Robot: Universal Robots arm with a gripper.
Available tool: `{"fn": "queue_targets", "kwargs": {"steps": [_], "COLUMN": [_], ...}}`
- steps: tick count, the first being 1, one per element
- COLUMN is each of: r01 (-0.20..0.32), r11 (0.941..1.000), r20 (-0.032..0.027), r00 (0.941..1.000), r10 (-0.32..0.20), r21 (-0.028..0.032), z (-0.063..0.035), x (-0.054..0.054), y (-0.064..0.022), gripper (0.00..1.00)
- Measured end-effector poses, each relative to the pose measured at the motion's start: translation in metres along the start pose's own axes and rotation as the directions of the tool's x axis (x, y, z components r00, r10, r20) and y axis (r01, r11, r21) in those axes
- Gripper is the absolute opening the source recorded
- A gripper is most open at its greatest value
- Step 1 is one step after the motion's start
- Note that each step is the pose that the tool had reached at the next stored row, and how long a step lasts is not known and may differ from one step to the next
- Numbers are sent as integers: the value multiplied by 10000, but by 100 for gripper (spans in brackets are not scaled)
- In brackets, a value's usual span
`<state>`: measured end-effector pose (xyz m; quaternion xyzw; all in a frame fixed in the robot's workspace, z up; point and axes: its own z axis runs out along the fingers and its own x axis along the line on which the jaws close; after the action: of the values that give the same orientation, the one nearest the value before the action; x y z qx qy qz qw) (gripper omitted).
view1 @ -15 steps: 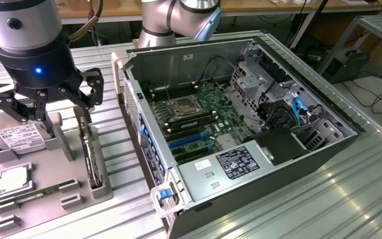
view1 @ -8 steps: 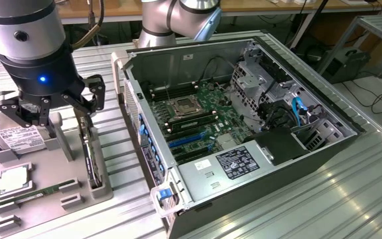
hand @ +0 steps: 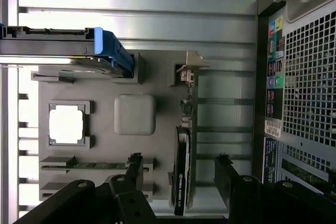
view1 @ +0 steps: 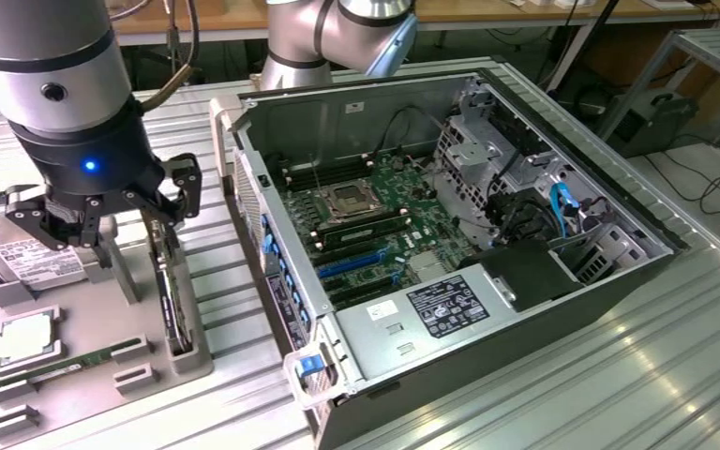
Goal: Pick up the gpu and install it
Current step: 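Pick up the gpu and move the gpu toward the slot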
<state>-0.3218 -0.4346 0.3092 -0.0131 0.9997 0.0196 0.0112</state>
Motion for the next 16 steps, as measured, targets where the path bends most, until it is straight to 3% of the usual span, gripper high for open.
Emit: {"fn": "queue_targets", "kwargs": {"steps": [6,12,16], "r01": [0,1,1], "r11": [10000,10000,10000], "r20": [-7,-6,-8], "r00": [10000,10000,10000], "r10": [0,-1,-1], "r21": [0,-1,1], "z": [115,276,351], "x": [0,6,-1], "y": [-7,-108,-117], "gripper": [66,66,66]}}
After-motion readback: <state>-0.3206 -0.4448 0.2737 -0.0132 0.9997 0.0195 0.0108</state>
